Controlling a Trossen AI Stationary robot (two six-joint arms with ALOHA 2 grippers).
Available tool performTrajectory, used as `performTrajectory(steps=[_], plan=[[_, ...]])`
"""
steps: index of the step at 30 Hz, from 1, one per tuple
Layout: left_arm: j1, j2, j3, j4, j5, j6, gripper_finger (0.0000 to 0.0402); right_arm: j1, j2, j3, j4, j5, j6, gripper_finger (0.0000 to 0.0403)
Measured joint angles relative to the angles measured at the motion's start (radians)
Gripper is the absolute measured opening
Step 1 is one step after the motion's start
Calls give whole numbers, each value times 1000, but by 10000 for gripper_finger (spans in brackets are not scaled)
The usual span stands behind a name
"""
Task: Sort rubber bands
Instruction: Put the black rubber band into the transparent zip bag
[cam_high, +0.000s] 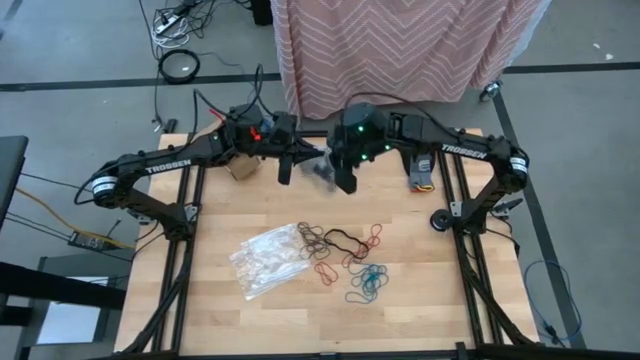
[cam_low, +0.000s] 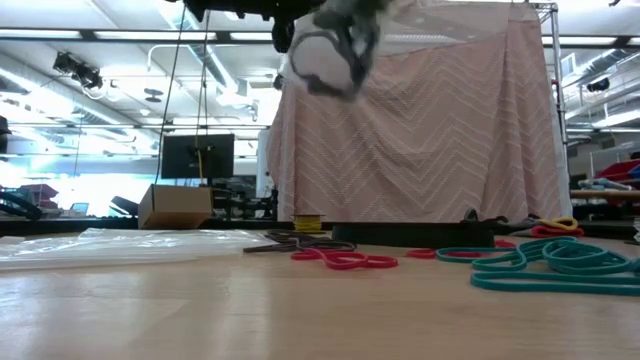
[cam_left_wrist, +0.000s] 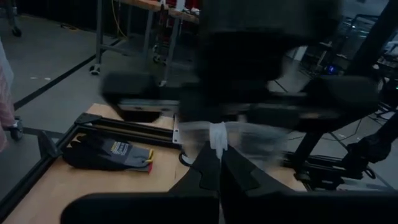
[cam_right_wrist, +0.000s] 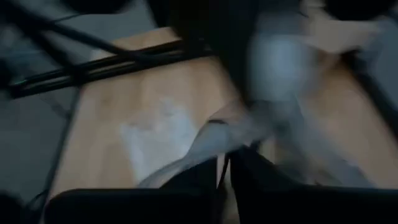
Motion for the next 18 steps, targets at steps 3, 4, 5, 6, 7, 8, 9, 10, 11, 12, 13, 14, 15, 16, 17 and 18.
performTrajectory(steps=[3, 4, 5, 6, 7, 8, 9, 10, 11, 12, 13, 14, 15, 16, 17, 18], plan=[[0, 0, 0, -5, 1, 3, 0, 5, -1, 0, -26, -46, -4, 82], [0, 0, 0, -5, 3, 3, 0, 6, -1, 0, -34, -60, -3, 92], [-1, 0, 0, -5, 3, 4, 0, 6, -1, 0, -38, -69, 0, 101], [-1, 0, 0, -6, 4, 4, 0, 6, -2, 0, -39, -76, 0, 110], [-1, 0, 0, -7, 5, 4, 0, 6, -7, 0, -40, -78, 0, 117], [-2, 0, 0, -9, 8, 4, 0, 8, -11, 0, -37, -77, 0, 122], [-2, 0, 0, -12, 11, 4, 0, 10, -19, 0, -31, -75, 0, 127], [-2, 0, 0, -16, 12, 7, 0, 10, -31, 0, -31, -73, 0, 130], [-2, 0, 0, -20, 14, 8, 0, 9, -39, 0, -28, -68, 0, 133], [-2, 0, 1, -22, 11, 12, 0, 9, -50, 0, -28, -60, -1, 135], [-2, 0, 2, -23, 9, 18, 0, 9, -58, 0, -30, -48, -1, 136], [-2, 0, 2, -23, 8, 22, 0, 9, -63, 0, -30, -35, -1, 136], [-2, 0, 2, -21, 6, 23, 0, 9, -70, -1, -31, -29, -1, 136], [-2, 0, 2, -19, 5, 23, 0, 9, -75, -1, -30, -27, -1, 136], [-2, 0, 3, -13, 4, 24, 0, 9, -82, -1, -27, -27, -3, 136], [-3, 0, 3, -8, 3, 24, 0, 9, -89, -1, -23, -26, -3, 135]])
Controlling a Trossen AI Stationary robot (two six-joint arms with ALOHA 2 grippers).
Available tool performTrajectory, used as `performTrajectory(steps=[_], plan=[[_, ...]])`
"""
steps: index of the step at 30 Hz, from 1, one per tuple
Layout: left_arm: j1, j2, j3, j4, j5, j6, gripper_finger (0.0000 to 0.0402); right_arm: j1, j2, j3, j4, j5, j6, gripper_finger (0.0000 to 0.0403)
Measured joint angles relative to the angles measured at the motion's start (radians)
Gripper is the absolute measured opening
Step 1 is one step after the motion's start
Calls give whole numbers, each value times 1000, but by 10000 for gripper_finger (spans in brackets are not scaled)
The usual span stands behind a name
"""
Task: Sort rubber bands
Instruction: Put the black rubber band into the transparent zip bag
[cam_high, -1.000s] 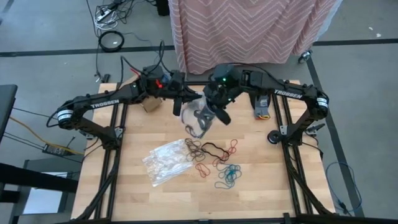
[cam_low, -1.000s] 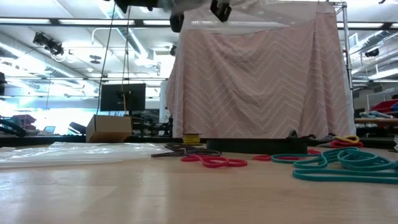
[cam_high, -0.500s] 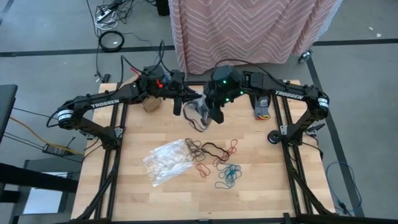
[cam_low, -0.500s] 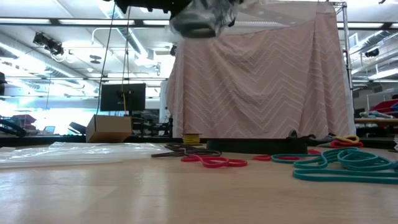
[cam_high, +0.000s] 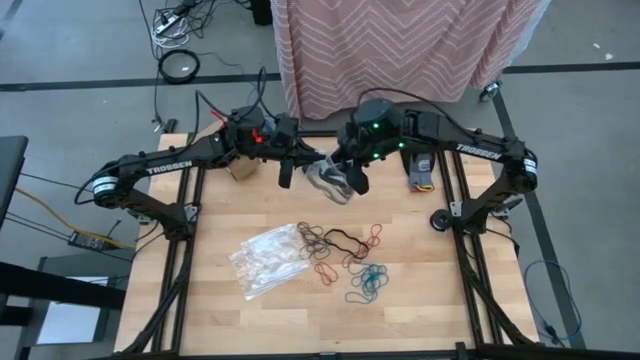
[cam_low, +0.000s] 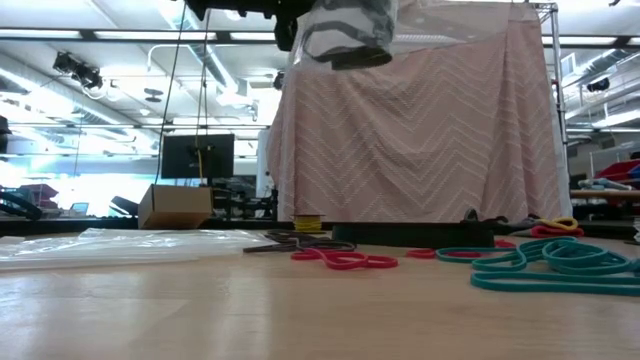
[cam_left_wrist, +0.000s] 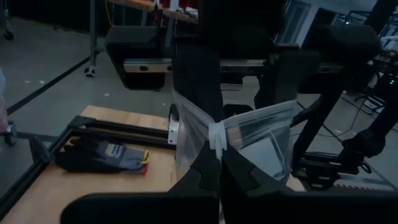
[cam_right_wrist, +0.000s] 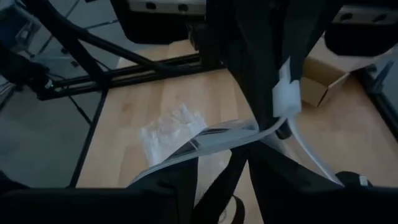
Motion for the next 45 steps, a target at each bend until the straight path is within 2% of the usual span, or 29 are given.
performTrajectory(steps=[6, 9, 14, 18, 26, 33, 39, 45], plan=[[0, 0, 0, -1, -1, 0, 0, 0, -7, 0, -16, 5, -5, 134], [0, 2, -1, -8, -5, 0, 0, 2, -7, 0, -47, 46, 21, 134], [0, 1, 3, -68, -7, 34, 0, 7, -7, -1, -15, -18, 48, 128], [-1, 11, 3, -112, -14, 61, 0, 8, -6, -2, -50, 11, 48, 117], [-3, 34, -7, -158, -22, 52, 0, 12, 89, 3, -105, 50, 4, 96], [-18, 42, -7, -178, -32, 52, 0, 6, 196, 2, -15, -57, 28, 120], [-20, 43, -6, -201, -39, 61, 0, 2, 193, 1, 3, -15, 33, 144], [-22, 44, -3, -224, -37, 82, 0, -23, 131, 1, -55, -4, 29, 143]])
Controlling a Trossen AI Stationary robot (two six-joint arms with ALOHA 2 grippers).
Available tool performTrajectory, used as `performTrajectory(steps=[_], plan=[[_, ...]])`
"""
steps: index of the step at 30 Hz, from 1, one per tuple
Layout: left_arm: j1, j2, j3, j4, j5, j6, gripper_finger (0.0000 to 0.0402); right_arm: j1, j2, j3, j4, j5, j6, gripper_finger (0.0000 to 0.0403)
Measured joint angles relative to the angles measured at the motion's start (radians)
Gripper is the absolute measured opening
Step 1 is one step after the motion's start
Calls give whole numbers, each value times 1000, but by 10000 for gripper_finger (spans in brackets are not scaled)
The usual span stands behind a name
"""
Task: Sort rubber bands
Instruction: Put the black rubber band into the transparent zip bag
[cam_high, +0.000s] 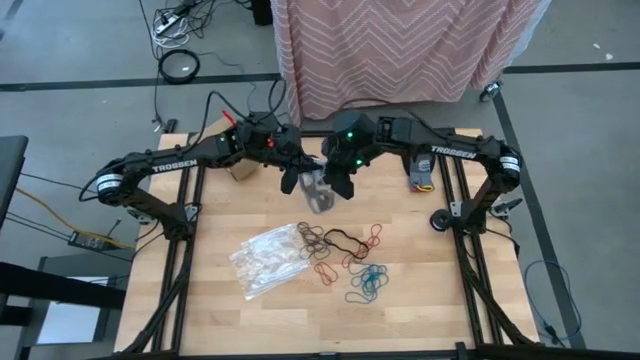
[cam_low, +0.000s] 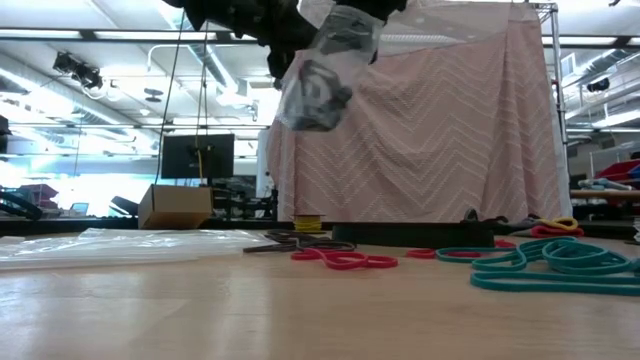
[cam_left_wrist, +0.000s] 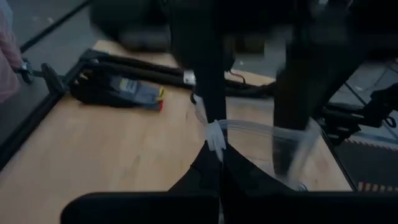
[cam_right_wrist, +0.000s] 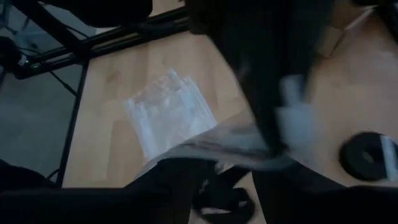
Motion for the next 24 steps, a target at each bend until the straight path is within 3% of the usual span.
performTrajectory(steps=[9, 15, 20, 24], plan=[[39, -5, -2, -6, -14, 5, 0, -3, -154, 1, -183, 51, 14, 139], [100, -134, -1, 0, -15, 7, 0, 20, -213, 1, -368, 138, 39, 137], [135, -292, -1, -54, -74, 22, 0, 62, -205, -21, -338, 159, 47, 135], [141, -403, 0, -123, -121, 28, 0, 98, -188, -124, -221, 161, 56, 134]])
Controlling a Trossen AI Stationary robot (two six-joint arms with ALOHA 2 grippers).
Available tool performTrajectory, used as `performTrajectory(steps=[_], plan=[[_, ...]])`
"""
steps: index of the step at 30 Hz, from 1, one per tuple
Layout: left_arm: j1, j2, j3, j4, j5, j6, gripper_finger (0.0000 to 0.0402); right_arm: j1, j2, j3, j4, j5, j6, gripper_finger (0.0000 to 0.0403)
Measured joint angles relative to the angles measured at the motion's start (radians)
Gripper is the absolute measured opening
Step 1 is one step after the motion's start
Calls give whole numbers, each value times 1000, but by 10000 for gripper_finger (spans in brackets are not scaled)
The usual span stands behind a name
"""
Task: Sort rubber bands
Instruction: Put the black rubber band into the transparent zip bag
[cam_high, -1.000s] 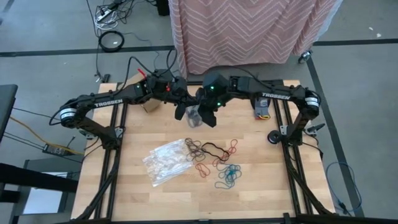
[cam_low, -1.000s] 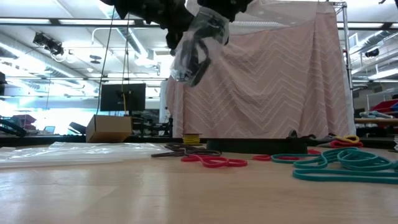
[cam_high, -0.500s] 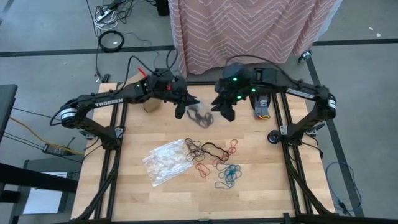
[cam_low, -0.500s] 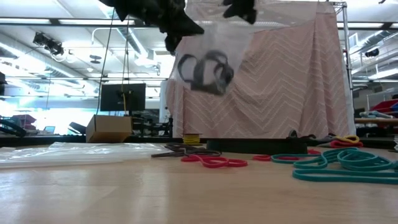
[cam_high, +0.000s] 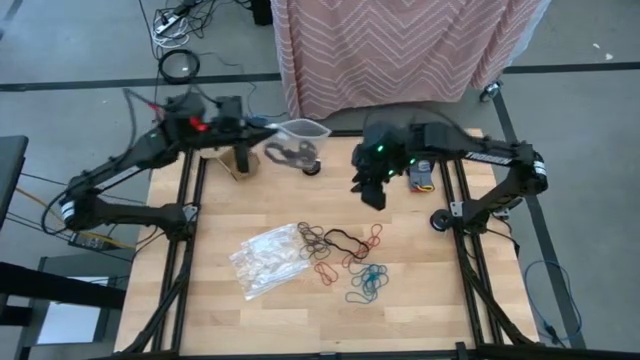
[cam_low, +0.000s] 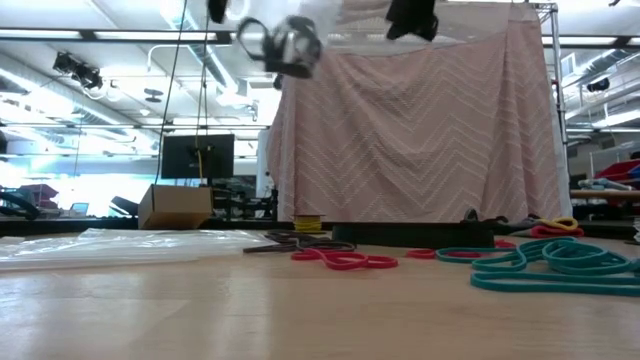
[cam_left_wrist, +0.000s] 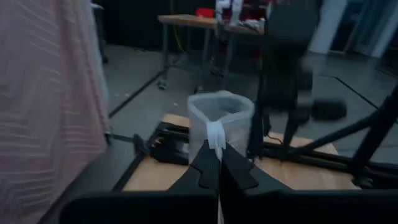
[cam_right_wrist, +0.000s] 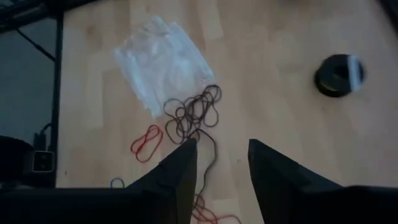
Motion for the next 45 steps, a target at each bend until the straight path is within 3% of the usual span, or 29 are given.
performTrajectory(steps=[7, 14, 21, 26, 29, 33, 36, 45], plan=[[-12, -97, 0, -81, -48, -18, 0, 51, 38, -276, 227, 17, 64, 133], [-11, -98, 0, -132, -62, -20, 0, 78, 76, -553, 507, 38, 186, 132], [-12, -69, 0, -166, -63, -1, 0, 133, 132, -730, 739, 15, 326, 132], [-12, -55, 0, -165, -62, 1, 0, 207, 201, -769, 839, 22, 348, 132], [-12, -53, 0, -165, -62, 1, 0, 250, 244, -765, 845, 96, 369, 129], [-12, -52, 0, -163, -62, -2, 0, 277, 267, -761, 836, 171, 511, 82], [-12, -51, 0, -163, -62, -2, 0, 291, 235, -766, 830, 206, 544, 15], [-14, -25, 0, -159, -56, -3, 0, 291, 18, -770, 737, 327, 616, 1]])
